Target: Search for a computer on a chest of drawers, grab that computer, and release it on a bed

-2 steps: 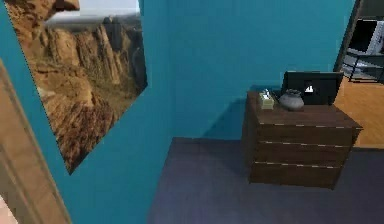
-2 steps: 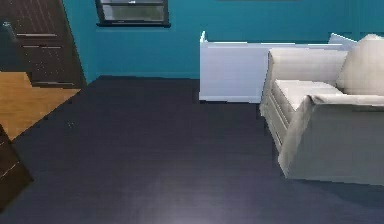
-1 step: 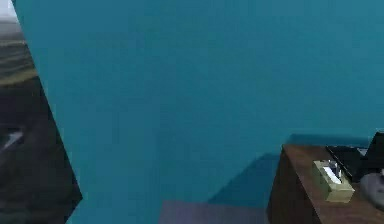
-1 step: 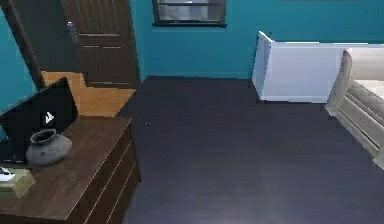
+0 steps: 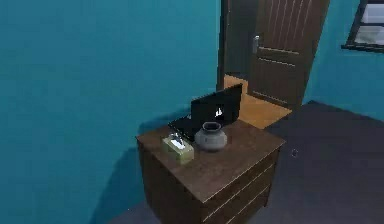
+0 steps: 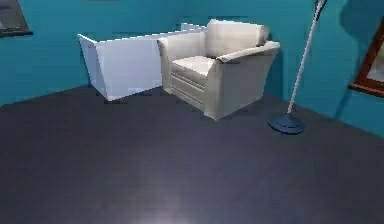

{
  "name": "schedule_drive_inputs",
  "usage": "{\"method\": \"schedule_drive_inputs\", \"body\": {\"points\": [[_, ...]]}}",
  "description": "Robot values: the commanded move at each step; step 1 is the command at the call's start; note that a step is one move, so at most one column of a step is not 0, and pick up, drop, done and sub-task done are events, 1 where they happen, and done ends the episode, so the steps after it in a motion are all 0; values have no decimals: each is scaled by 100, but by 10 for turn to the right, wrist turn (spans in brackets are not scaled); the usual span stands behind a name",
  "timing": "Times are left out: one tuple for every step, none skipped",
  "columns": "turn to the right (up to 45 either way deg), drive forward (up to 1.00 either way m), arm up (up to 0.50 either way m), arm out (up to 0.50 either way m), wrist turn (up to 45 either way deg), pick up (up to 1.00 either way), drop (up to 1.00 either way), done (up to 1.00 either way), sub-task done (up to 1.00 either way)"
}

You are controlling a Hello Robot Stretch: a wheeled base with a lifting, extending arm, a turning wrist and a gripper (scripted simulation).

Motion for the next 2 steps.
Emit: {"method": "schedule_drive_inputs", "body": {"points": [[450,0,0,0,0,0,0,0,0],[450,0,0,0,0,0,0,0,0]]}}
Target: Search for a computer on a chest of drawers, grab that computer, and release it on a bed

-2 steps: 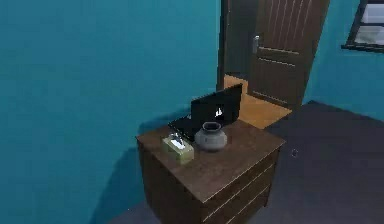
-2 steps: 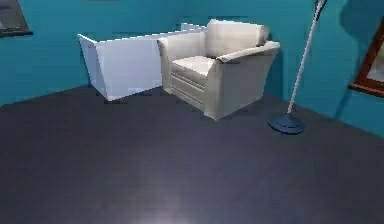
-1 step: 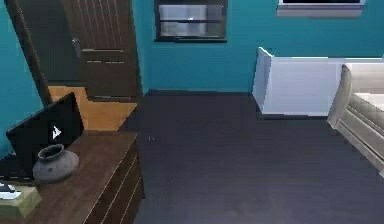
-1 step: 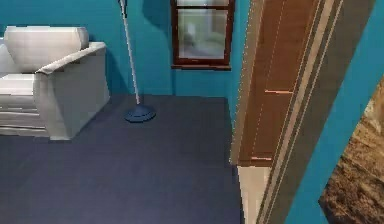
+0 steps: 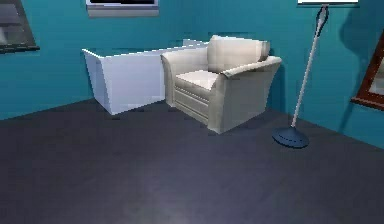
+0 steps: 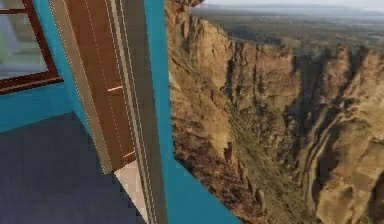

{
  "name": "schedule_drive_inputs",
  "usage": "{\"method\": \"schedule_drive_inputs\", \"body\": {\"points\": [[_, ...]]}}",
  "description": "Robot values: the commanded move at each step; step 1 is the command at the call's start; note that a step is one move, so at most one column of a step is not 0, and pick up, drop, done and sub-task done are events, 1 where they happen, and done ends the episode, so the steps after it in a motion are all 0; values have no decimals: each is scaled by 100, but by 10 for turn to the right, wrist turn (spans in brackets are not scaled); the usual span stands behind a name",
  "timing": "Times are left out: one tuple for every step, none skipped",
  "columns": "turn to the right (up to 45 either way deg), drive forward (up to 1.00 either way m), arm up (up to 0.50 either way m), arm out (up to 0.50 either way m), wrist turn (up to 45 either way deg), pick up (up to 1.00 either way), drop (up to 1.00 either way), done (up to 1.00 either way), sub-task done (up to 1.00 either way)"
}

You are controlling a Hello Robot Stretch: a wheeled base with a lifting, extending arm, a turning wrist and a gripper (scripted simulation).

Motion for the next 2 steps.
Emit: {"method": "schedule_drive_inputs", "body": {"points": [[0,15,0,0,0,0,0,0,0],[450,0,0,0,0,0,0,0,0]]}}
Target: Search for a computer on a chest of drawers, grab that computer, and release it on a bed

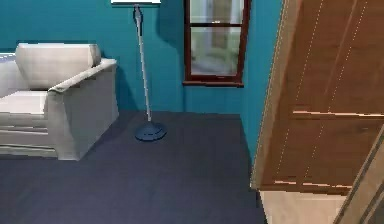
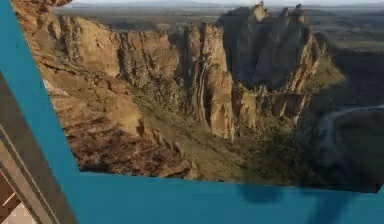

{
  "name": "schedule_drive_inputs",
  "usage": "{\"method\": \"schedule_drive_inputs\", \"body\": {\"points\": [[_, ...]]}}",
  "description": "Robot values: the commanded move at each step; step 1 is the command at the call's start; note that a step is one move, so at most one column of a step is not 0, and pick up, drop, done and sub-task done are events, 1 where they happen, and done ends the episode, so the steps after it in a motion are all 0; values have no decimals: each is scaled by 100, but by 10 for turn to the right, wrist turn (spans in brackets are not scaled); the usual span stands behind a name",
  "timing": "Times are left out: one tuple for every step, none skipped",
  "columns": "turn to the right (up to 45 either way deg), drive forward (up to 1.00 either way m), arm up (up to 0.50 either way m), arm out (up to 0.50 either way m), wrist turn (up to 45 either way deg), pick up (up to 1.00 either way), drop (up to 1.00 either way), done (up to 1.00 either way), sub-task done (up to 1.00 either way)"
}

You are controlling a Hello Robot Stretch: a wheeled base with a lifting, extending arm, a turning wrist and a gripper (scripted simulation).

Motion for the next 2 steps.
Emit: {"method": "schedule_drive_inputs", "body": {"points": [[450,0,0,0,0,0,0,0,0],[450,0,0,0,0,0,0,0,0]]}}
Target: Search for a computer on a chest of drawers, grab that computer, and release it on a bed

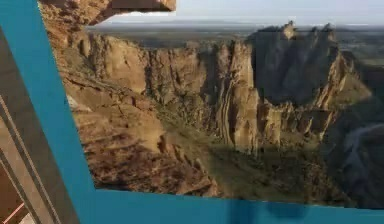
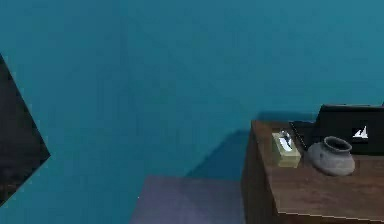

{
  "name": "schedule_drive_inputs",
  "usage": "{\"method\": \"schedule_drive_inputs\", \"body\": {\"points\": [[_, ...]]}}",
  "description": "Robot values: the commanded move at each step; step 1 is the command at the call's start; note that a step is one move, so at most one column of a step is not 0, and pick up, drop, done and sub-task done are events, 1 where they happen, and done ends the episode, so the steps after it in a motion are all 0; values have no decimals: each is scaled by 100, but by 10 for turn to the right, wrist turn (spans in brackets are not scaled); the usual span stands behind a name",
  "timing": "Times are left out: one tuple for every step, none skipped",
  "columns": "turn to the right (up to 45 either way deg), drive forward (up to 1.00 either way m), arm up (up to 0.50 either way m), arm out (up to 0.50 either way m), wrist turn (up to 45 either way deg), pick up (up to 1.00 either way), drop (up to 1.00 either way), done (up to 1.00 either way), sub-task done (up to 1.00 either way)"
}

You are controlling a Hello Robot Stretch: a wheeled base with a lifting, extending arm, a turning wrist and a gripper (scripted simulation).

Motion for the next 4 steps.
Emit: {"method": "schedule_drive_inputs", "body": {"points": [[360,0,0,0,0,0,0,0,0],[450,0,0,0,0,0,0,0,0],[450,0,0,0,0,0,0,0,0],[420,0,0,0,0,0,0,0,0]]}}
